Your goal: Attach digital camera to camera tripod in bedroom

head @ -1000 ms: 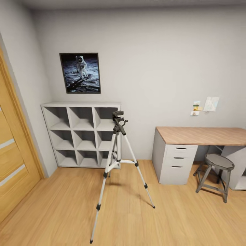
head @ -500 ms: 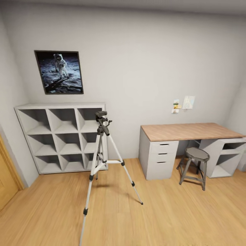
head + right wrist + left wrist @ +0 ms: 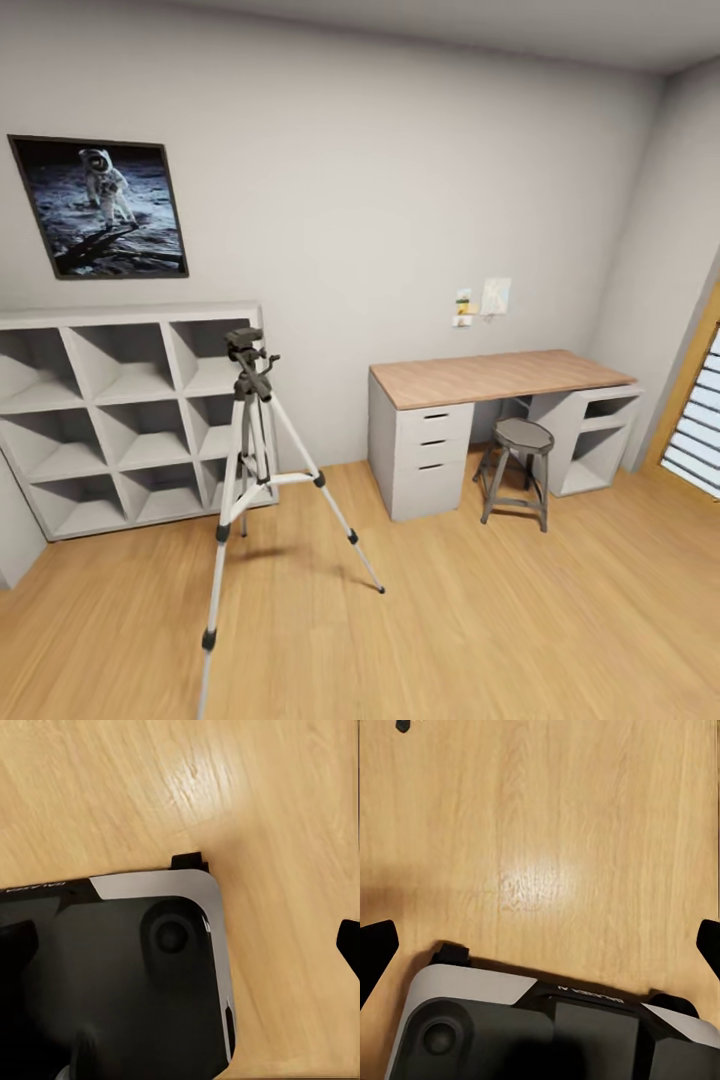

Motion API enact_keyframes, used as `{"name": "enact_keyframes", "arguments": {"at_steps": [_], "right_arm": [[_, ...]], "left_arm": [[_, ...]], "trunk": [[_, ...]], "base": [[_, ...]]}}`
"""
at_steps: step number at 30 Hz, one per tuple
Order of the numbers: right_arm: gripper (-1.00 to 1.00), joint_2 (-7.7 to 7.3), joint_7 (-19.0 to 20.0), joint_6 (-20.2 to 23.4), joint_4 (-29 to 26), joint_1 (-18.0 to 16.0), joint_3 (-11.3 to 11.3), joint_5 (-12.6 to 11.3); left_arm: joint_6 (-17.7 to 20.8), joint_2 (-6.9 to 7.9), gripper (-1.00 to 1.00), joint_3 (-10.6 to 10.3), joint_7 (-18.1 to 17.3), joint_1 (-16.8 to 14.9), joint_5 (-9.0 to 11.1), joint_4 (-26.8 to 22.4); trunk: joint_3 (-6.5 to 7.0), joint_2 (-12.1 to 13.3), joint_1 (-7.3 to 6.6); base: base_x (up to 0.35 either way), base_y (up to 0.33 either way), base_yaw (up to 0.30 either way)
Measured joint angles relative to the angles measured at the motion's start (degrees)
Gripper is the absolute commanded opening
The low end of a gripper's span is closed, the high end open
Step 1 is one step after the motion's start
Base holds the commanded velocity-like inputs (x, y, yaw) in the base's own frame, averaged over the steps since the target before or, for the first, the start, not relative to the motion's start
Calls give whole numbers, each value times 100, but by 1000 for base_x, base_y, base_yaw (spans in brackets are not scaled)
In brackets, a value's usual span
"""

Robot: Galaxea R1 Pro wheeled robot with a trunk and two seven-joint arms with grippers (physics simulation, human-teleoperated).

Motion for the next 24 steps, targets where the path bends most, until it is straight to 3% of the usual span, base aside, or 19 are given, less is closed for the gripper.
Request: {"name": "enact_keyframes", "arguments": {"at_steps": [24], "right_arm": [[100,0,-1,-224,0,-4,14,8]], "left_arm": [[0,-11,100,0,0,0,1,-8]], "trunk": [[0,0,0]], "base": [[0,0,-296]]}}
